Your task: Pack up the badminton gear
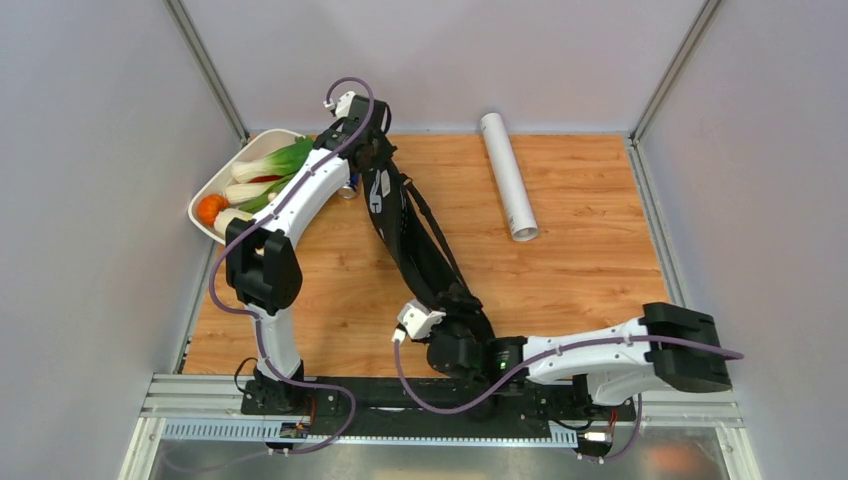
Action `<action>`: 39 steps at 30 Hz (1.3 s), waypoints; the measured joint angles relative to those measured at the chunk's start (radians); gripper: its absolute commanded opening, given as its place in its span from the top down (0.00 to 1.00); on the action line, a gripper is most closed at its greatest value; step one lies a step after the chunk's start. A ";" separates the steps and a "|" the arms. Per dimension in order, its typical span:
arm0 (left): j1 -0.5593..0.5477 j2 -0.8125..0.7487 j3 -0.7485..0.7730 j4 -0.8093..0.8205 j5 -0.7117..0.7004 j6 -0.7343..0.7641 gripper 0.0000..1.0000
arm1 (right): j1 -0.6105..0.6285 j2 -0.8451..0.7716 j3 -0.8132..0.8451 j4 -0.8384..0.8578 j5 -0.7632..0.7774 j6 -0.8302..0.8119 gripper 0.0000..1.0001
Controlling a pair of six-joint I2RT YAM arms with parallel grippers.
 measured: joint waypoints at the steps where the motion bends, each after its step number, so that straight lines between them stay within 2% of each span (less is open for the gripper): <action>1: 0.000 0.000 0.000 0.002 0.003 0.000 1.00 | -0.008 -0.030 0.008 -0.006 -0.024 0.023 0.32; 4: 0.001 0.000 -0.002 0.008 0.006 0.000 1.00 | -0.056 -0.130 0.020 -0.036 -0.125 0.098 0.34; 9: 0.011 -0.002 -0.013 0.027 0.006 -0.011 1.00 | -0.270 -0.248 0.075 -0.121 -0.381 0.261 0.39; 12: 0.010 -0.008 -0.018 0.025 0.010 -0.013 1.00 | -0.451 -0.269 0.165 -0.130 -0.535 0.404 0.40; 16: 0.003 -0.017 -0.025 0.025 0.011 -0.002 1.00 | -0.597 -0.231 0.296 -0.106 -0.687 0.531 0.40; 25: 0.005 -0.034 -0.051 0.043 0.032 -0.014 1.00 | -0.719 0.043 0.427 -0.053 -0.984 0.724 0.50; 34: 0.006 -0.040 -0.063 0.054 0.036 -0.030 1.00 | -0.761 0.258 0.568 0.002 -1.115 0.820 0.54; 39: 0.006 -0.050 -0.079 0.066 0.037 -0.034 1.00 | -0.801 0.319 0.605 0.020 -1.163 0.846 0.63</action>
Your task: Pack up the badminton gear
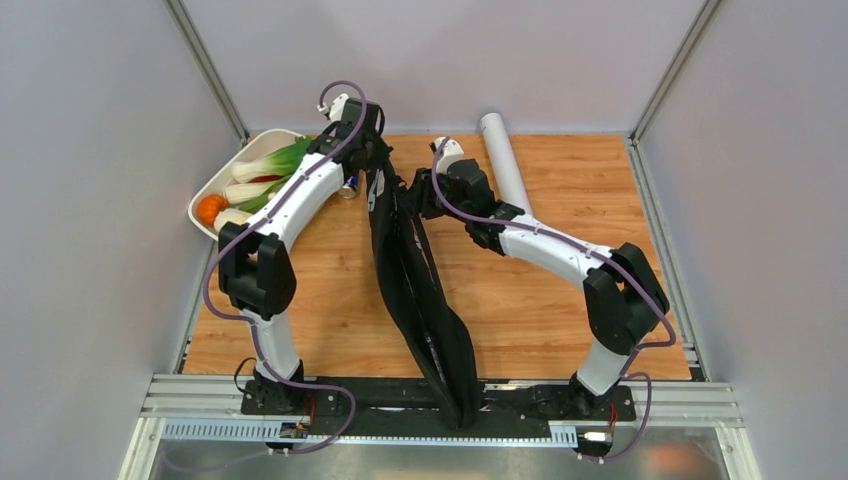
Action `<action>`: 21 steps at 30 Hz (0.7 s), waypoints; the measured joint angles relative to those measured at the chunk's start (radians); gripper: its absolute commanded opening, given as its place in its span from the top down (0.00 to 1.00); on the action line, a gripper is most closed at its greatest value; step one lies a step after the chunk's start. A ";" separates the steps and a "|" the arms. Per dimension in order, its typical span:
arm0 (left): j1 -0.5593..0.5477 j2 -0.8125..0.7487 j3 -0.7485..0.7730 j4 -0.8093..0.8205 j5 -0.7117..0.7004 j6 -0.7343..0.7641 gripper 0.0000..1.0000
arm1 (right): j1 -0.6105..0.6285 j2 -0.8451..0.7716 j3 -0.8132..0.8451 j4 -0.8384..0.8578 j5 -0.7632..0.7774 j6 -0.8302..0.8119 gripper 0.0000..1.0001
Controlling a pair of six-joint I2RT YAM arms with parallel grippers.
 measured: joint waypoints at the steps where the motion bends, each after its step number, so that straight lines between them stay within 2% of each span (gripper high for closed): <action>1: 0.000 -0.001 -0.002 0.002 0.001 0.000 1.00 | -0.009 0.010 0.005 0.001 -0.011 0.006 0.65; 5: 0.001 -0.007 -0.010 0.006 0.003 -0.002 1.00 | -0.029 0.032 0.014 0.016 -0.043 0.023 0.68; 11: 0.002 -0.012 -0.021 0.016 0.004 -0.009 1.00 | -0.031 0.037 0.017 0.031 -0.072 0.052 0.60; 21: 0.002 -0.017 -0.034 0.033 0.009 -0.015 1.00 | -0.030 0.006 0.017 0.039 -0.074 0.076 0.63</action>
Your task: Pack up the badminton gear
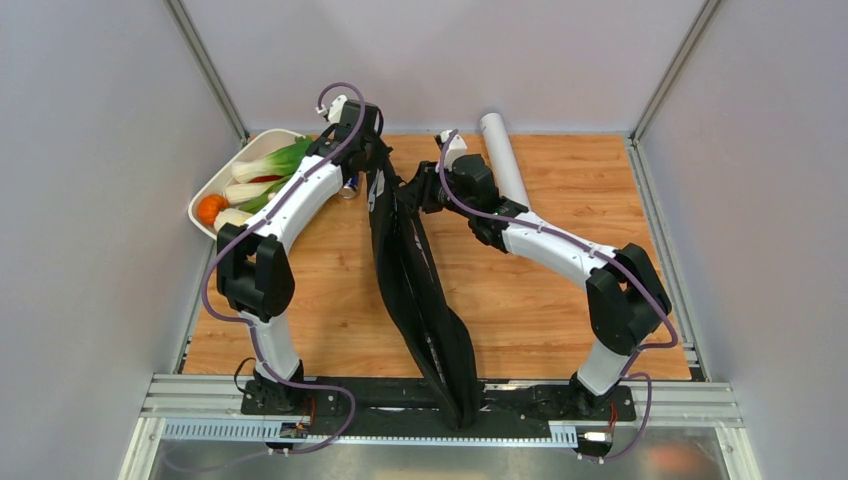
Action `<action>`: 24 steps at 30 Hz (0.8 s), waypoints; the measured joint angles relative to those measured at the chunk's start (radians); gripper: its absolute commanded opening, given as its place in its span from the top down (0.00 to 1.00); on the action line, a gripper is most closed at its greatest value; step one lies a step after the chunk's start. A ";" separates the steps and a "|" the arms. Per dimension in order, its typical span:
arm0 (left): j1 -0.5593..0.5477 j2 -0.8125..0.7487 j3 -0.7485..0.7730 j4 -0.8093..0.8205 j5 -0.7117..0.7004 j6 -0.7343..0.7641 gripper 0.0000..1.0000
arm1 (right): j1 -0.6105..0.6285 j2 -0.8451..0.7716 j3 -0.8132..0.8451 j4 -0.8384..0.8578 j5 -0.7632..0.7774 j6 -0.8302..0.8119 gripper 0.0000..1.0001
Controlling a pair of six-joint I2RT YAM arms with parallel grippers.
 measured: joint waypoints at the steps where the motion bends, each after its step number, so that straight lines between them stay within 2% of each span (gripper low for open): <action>1: 0.000 0.000 0.000 0.000 0.001 -0.001 1.00 | 0.000 0.000 0.000 0.005 0.000 0.002 0.63; 24: 0.000 -0.003 -0.019 0.031 0.016 -0.014 1.00 | 0.000 0.060 0.048 0.002 -0.016 0.039 0.64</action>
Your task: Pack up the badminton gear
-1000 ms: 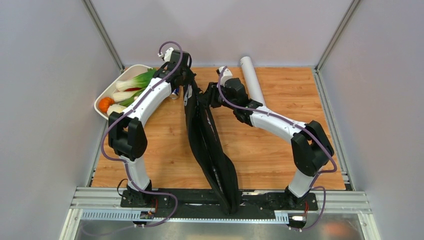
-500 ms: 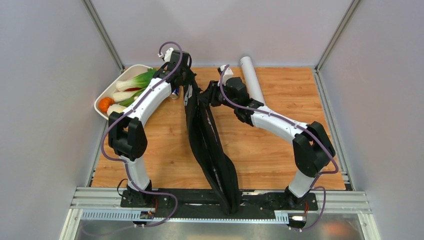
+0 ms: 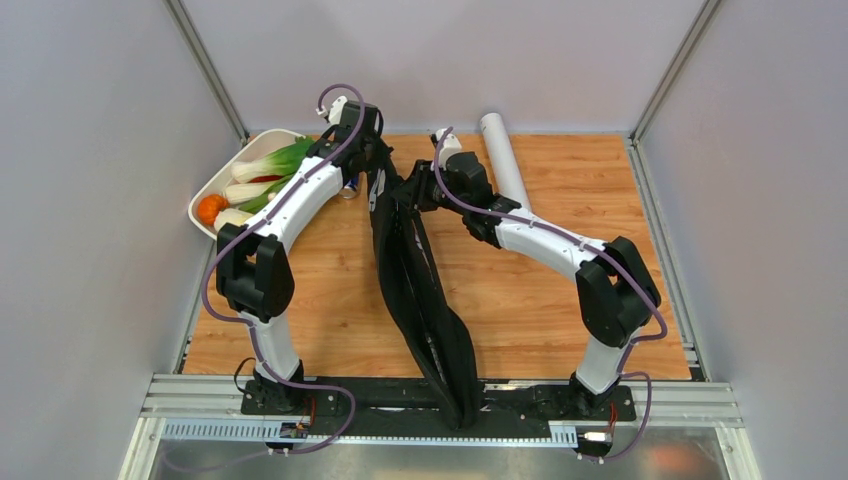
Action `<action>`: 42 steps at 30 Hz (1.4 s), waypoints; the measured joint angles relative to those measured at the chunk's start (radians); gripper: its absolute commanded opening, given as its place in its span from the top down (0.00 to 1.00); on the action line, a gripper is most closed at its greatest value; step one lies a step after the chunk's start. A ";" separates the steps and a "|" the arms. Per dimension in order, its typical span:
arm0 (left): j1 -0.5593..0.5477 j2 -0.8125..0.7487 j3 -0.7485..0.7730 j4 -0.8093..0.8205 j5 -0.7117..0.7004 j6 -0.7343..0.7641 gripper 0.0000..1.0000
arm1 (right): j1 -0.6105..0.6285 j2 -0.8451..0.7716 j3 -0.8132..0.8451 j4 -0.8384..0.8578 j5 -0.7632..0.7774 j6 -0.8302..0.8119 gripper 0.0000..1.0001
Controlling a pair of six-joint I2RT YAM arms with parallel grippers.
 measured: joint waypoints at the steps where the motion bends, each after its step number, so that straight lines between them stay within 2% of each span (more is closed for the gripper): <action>1: 0.000 0.000 0.000 0.000 0.000 0.000 1.00 | 0.000 0.000 0.000 -0.003 0.001 0.000 0.64; 13: 0.004 -0.007 -0.010 0.005 0.006 0.000 1.00 | 0.000 0.045 0.053 -0.012 -0.003 0.000 0.63; 18: 0.004 -0.010 -0.013 0.007 0.006 0.000 1.00 | 0.000 0.045 0.060 -0.019 -0.002 -0.001 0.68; 29: 0.004 -0.016 -0.027 0.022 0.008 0.000 1.00 | 0.000 0.051 0.075 -0.042 -0.002 -0.001 0.67; 32: 0.005 -0.020 -0.034 0.028 0.008 0.000 1.00 | 0.000 0.053 0.078 -0.044 -0.003 -0.001 0.75; 36: 0.005 -0.023 -0.041 0.037 0.008 0.000 1.00 | 0.000 0.055 0.080 -0.044 -0.003 -0.002 0.99; 42: 0.007 -0.027 -0.045 0.039 0.006 0.001 1.00 | -0.002 0.059 0.083 -0.046 -0.006 -0.002 1.00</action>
